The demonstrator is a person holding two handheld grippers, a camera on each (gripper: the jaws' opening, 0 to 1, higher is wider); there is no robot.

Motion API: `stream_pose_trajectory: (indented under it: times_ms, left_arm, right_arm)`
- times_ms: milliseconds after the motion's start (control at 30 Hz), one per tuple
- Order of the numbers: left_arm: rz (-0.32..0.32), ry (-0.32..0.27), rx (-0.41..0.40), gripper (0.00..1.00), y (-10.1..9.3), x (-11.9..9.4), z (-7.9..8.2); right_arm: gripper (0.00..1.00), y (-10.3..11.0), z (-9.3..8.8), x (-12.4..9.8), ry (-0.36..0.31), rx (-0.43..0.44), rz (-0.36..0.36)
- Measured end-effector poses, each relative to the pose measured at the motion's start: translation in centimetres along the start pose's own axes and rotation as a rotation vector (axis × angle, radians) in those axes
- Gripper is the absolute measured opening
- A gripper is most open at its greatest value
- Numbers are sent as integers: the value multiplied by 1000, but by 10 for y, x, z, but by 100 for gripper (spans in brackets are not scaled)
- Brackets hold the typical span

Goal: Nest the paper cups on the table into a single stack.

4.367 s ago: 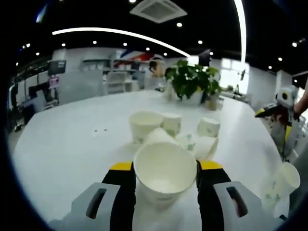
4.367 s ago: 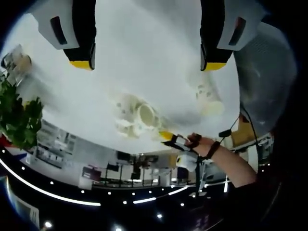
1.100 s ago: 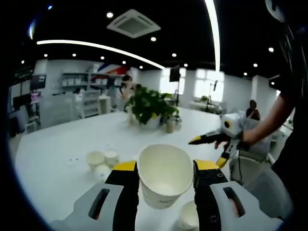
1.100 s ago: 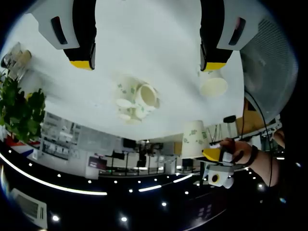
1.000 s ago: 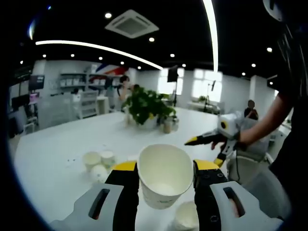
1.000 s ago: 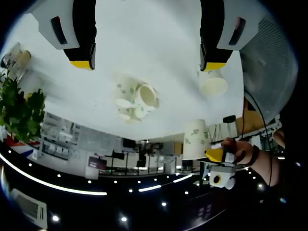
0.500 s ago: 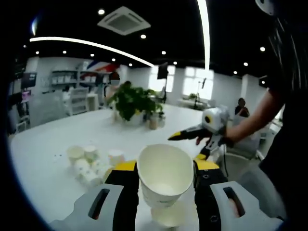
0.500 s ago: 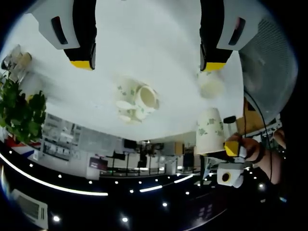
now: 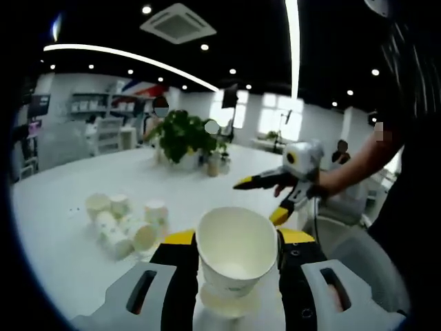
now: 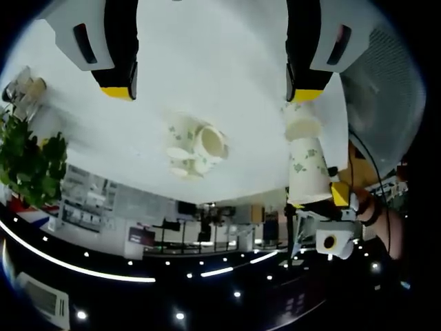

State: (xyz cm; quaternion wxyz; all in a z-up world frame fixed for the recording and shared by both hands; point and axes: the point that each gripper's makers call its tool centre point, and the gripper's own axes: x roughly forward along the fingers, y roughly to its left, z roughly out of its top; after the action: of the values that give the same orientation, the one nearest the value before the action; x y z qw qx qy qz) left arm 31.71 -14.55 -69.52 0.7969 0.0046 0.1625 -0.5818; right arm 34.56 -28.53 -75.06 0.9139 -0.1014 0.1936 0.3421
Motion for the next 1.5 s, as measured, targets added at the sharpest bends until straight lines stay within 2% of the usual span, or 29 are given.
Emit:
stream_pose_trajectory:
  times_ms: [600, 1033, 1300, 1500]
  left_arm:
    - [-2, 20, -44, 44, -4, 7, -33]
    - [6, 27, -45, 45, 0, 14, -55]
    - [2, 54, -34, 46, -2, 15, -69]
    - [3, 58, -24, 49, -4, 14, -73]
  right_arm:
    - [87, 5, -10, -5, 32, 6, 18]
    - [87, 10, -7, -6, 51, -21, 51]
    - [87, 11, -10, -11, 59, -21, 53]
    - [87, 13, -9, -14, 65, -21, 55]
